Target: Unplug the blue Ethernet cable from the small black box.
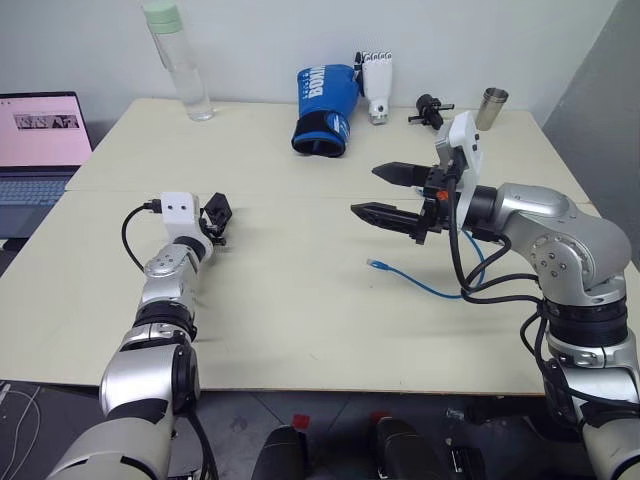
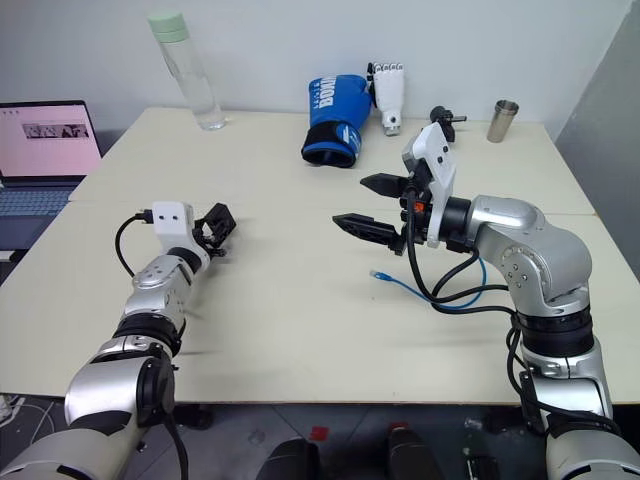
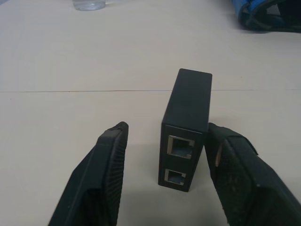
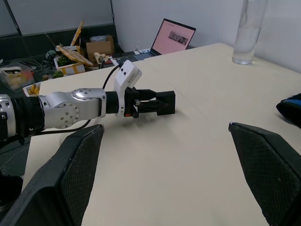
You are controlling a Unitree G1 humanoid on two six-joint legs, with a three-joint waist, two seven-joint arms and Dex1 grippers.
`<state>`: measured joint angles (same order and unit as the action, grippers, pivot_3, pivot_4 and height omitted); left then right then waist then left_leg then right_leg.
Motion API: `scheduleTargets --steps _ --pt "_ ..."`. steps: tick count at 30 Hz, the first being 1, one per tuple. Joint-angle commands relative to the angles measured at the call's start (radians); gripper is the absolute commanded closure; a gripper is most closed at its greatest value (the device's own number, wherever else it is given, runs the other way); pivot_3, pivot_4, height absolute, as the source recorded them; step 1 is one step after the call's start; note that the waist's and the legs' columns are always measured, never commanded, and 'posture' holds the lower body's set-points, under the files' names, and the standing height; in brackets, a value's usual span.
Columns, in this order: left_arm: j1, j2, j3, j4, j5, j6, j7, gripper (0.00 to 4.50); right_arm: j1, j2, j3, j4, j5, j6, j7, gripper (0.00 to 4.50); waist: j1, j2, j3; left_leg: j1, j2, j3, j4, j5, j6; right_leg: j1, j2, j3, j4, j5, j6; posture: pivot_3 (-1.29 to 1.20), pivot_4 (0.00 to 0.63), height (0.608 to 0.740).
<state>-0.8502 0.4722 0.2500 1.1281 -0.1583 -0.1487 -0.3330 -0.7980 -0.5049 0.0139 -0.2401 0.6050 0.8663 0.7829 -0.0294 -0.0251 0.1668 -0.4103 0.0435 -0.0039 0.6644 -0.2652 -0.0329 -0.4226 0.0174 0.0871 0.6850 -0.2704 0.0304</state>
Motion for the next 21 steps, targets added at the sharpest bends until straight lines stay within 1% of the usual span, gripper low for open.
scheduleTargets --steps 1,2,3,5,6,8,10,14,17,19,21 --pt "0.000 0.027 0.005 -0.069 -0.002 -0.001 -0.012 0.91 -0.012 -0.001 -0.018 -0.031 0.013 -0.019 -0.005 0.00 0.000 0.000 0.000 0.000 0.000 0.000 0.000 0.000 0.000 0.000 0.000 0.000 0.000 0.000 0.000 0.00 0.150 0.740" --pt "0.003 0.033 0.001 -0.096 -0.001 0.016 -0.021 0.75 -0.012 -0.002 -0.020 -0.033 0.014 -0.018 -0.006 0.00 0.000 0.000 0.000 0.000 0.000 0.000 0.000 0.000 0.000 0.000 0.000 0.000 0.000 0.000 0.000 0.00 0.150 0.740" --pt "0.014 0.050 -0.011 -0.160 0.002 0.058 -0.042 0.54 -0.007 -0.007 -0.024 -0.041 0.019 -0.010 -0.007 0.00 0.000 0.000 0.000 0.000 0.000 0.000 0.000 0.000 0.000 0.000 0.000 0.000 0.000 0.000 0.000 0.00 0.150 0.740" --pt "0.050 0.099 -0.038 -0.317 0.012 0.162 -0.091 0.14 0.008 -0.024 -0.041 -0.056 0.033 0.010 -0.010 0.00 -0.001 0.000 0.000 0.000 0.000 0.000 0.000 0.000 0.000 0.000 0.000 0.000 0.000 0.000 0.000 0.00 0.150 0.740" --pt "0.069 0.132 -0.047 -0.405 0.007 0.228 -0.128 0.03 0.016 -0.039 -0.052 -0.062 0.042 0.021 -0.006 0.00 -0.003 0.000 0.000 0.000 0.000 0.000 0.000 0.000 0.000 0.000 0.000 0.000 0.000 0.000 0.000 0.00 0.150 0.740" --pt "0.106 0.196 -0.058 -0.552 -0.019 0.360 -0.206 0.03 0.029 -0.067 -0.069 -0.068 0.053 0.037 0.000 0.00 -0.004 0.000 0.000 0.000 0.001 -0.001 0.000 0.000 0.000 0.000 0.000 0.000 0.000 0.000 0.000 0.00 0.150 0.740" --pt "0.150 0.292 -0.086 -0.701 -0.056 0.503 -0.347 0.03 0.051 -0.113 -0.073 -0.072 0.056 0.054 0.014 0.00 -0.004 0.000 0.000 -0.001 0.001 -0.001 0.000 0.000 0.000 0.000 0.000 0.000 0.000 0.000 0.000 0.00 0.150 0.740" --pt "0.236 0.443 -0.102 -0.903 -0.122 0.631 -0.557 0.03 0.103 -0.188 -0.093 -0.070 0.068 0.086 0.028 0.00 -0.004 0.000 0.000 0.002 0.001 0.000 -0.001 0.000 0.000 0.001 0.000 0.000 0.000 0.000 0.000 0.00 0.150 0.740" --pt "0.291 0.518 -0.083 -0.970 -0.175 0.693 -0.672 0.03 0.145 -0.231 -0.115 -0.071 0.075 0.105 0.033 0.00 -0.002 0.000 0.000 0.002 0.001 0.000 0.000 0.000 0.000 0.001 0.001 0.000 0.000 0.000 0.000 0.00 0.150 0.740" --pt "0.360 0.571 -0.066 -0.987 -0.191 0.690 -0.751 0.03 0.190 -0.263 -0.152 -0.079 0.097 0.128 0.037 0.00 -0.002 0.000 0.000 0.002 0.001 0.000 0.000 0.000 0.000 0.001 0.001 0.000 -0.001 0.000 0.000 0.00 0.150 0.740" --pt "0.401 0.596 -0.044 -0.984 -0.204 0.681 -0.787 0.03 0.223 -0.280 -0.180 -0.088 0.122 0.151 0.029 0.00 -0.003 0.000 0.000 0.002 0.001 0.001 -0.001 0.000 0.000 0.001 0.001 0.001 -0.002 0.000 0.000 0.00 0.150 0.740"
